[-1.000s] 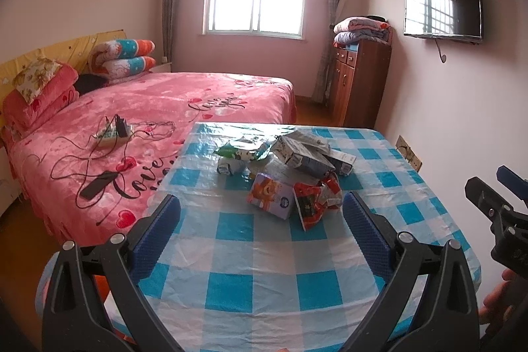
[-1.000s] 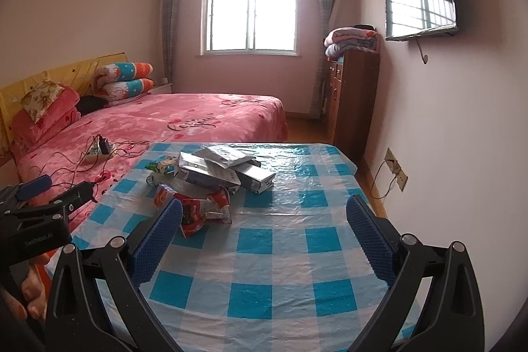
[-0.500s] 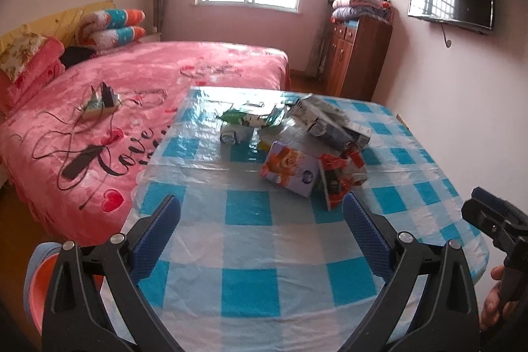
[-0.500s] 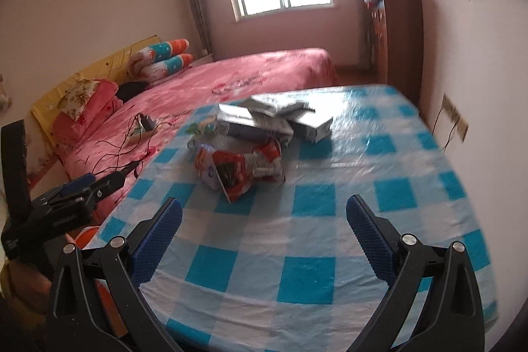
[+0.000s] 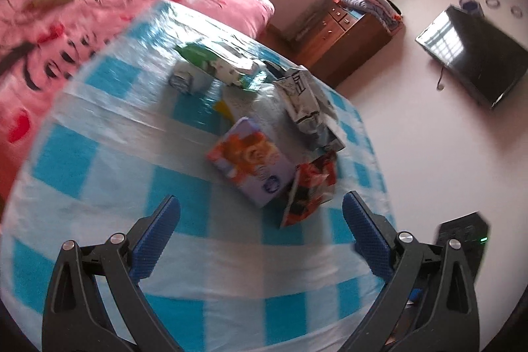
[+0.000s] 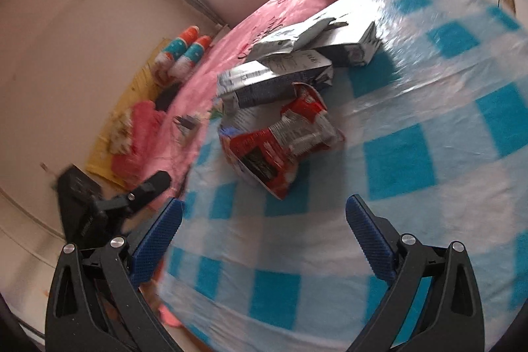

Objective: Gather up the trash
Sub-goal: 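Grasp the cartoon tissue pack with left tool while right tool grasps red snack wrapper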

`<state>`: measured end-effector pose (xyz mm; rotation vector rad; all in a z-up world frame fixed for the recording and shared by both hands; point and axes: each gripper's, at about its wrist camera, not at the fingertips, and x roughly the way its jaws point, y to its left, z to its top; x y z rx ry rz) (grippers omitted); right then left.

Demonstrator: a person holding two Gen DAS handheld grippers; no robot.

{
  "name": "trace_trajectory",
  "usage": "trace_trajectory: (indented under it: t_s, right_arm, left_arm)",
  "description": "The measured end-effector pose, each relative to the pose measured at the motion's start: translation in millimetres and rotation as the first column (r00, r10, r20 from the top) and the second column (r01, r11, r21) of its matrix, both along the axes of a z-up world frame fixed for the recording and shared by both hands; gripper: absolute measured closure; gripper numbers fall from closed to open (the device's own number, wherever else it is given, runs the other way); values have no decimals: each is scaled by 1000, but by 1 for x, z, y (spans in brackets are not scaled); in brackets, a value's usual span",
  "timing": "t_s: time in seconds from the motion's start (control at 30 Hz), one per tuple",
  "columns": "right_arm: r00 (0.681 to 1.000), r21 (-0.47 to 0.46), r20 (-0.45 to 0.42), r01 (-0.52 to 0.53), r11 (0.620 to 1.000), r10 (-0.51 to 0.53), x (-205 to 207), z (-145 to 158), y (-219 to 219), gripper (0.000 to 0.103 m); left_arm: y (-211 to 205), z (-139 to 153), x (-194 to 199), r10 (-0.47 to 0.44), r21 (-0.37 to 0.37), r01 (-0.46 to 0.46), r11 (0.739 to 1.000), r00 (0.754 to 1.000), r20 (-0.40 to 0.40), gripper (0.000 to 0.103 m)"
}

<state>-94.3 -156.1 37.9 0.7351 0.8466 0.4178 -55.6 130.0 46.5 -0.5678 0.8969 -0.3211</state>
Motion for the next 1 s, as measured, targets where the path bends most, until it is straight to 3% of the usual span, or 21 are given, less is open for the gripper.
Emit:
trace_trajectory:
  t_s: [0.1, 0.2, 0.27, 0.4, 0.7, 0.93, 1.0]
  right_arm:
    - [1000, 111, -11, 4, 994, -2, 16, -3, -5, 7]
    - [999, 179, -53, 7, 984, 3, 31, -12, -7, 22]
    - [995, 204, -98, 24, 979, -4, 40, -20, -8, 23]
    - [990, 259, -142, 43, 965, -6, 52, -33, -10, 23]
    - [988, 242, -151, 62, 968, -25, 75, -37, -10, 23]
    - [990, 168, -135, 69, 983, -46, 79, -29, 0, 29]
    - [990, 135, -135, 69, 988, -50, 77, -30, 2, 35]
  left_arm:
    - [-4, -5, 15, 5, -35, -6, 999, 1000, -30, 4]
    - [-4, -17, 28, 13, -85, -21, 996, 995, -95, 4]
    - [-5, -26, 37, 20, -128, -38, 991, 990, -138, 5]
    - [-8, -33, 50, 28, -137, -50, 989, 987, -157, 5]
    - [-13, -45, 76, 40, -165, -73, 984, 979, -199, 6]
    - [-19, -51, 83, 55, -139, -84, 987, 978, -199, 32]
    - [-17, -52, 82, 60, -135, -88, 987, 978, -201, 38]
